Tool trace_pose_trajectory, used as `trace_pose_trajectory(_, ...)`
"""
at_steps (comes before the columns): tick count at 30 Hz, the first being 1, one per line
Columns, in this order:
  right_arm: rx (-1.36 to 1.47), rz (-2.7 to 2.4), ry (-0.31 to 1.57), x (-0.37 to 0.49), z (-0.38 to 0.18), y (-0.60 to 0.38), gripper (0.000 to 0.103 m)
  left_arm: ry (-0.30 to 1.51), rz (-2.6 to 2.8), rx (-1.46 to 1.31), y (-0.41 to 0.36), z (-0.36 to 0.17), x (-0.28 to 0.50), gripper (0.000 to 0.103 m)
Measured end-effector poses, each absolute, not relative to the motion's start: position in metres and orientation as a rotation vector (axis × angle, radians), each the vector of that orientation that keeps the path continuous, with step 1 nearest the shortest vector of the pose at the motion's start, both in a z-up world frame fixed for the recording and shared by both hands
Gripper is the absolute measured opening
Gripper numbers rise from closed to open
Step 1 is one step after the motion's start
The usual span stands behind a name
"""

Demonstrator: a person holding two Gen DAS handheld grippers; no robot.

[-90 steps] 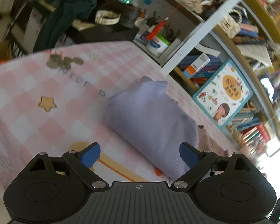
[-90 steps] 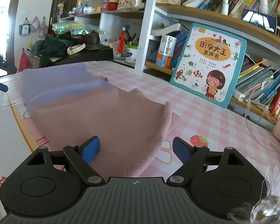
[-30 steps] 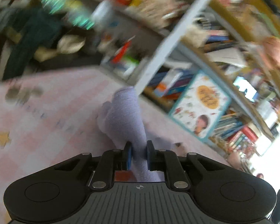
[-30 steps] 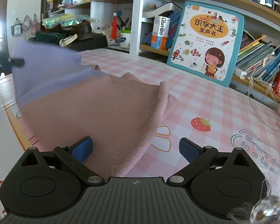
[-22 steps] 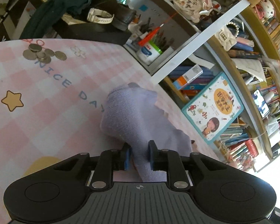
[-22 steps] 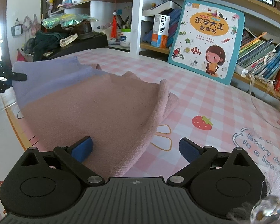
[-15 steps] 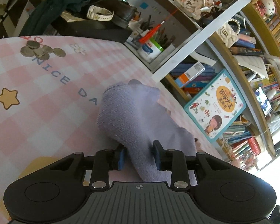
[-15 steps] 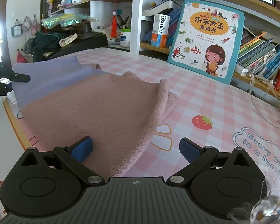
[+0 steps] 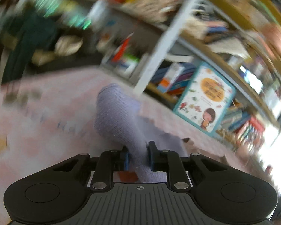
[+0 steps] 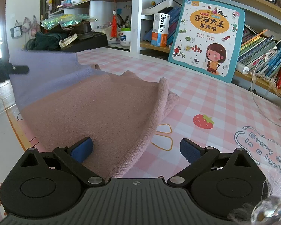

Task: Fold clothes
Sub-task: 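Lift the hem with the left gripper and fold it toward the collar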

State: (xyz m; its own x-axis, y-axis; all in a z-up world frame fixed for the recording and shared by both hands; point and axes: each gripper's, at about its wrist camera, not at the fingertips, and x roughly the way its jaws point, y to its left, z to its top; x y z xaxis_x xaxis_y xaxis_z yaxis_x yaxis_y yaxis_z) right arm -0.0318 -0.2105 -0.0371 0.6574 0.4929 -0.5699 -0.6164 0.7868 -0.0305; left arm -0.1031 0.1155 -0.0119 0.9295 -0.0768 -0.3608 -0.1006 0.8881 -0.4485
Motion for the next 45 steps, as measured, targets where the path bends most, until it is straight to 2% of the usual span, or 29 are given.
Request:
trace_pose_trajectory(7, -0.225, 0.638, 0.579, -0.03, -0.038, -0.211, 0.1, 0.491, 0.024, -0.676, 0.145, -0.039, -0.094, 0.019)
trace_pose_trajectory(11, -0.213, 0.643, 0.589, -0.028, -0.038, -0.212, 0.1, 0.513, 0.027, -0.69, 0.146, -0.042, -0.092, 0.027)
trace_pose_trajectory(13, -0.212, 0.643, 0.589, -0.027, -0.038, -0.212, 0.1, 0.512, 0.024, -0.707, 0.146, -0.044, -0.09, 0.027)
trace_pose_trajectory(22, -0.21, 0.644, 0.579, -0.028, -0.038, -0.213, 0.1, 0.509, 0.016, -0.729, 0.149, -0.046, -0.088, 0.022)
trace_pose_trajectory(27, -0.109, 0.644, 0.595, -0.018, -0.035, -0.222, 0.1, 0.499, 0.009, -0.768, 0.159, -0.048, -0.09, 0.019)
trace_pose_trajectory(30, -0.072, 0.639, 0.61, -0.012, -0.032, -0.222, 0.096, 0.486, 0.034, -0.763, 0.166, -0.045, -0.092, 0.019)
trace_pose_trajectory(33, -0.063, 0.682, 0.627, -0.009, -0.031, -0.216, 0.082, 0.481, 0.051, -0.752, 0.174, -0.042, -0.095, 0.019)
trace_pose_trajectory(36, -0.049, 0.738, 0.646, -0.01, -0.031, -0.209, 0.06, 0.499, 0.038, -0.754, 0.179, -0.043, -0.096, 0.019)
trace_pose_trajectory(38, -0.025, 0.775, 0.665, -0.009, -0.03, -0.206, 0.038, 0.5, 0.032, -0.778, 0.182, -0.046, -0.096, 0.02)
trace_pose_trajectory(39, -0.013, 0.787, 0.672, -0.009, -0.03, -0.206, 0.035, 0.5, 0.028, -0.791, 0.182, -0.048, -0.096, 0.02)
trace_pose_trajectory(45, 0.024, 0.789, 0.686, -0.01, -0.034, -0.208, 0.034, 0.497, 0.015, -0.808, 0.185, -0.052, -0.094, 0.019)
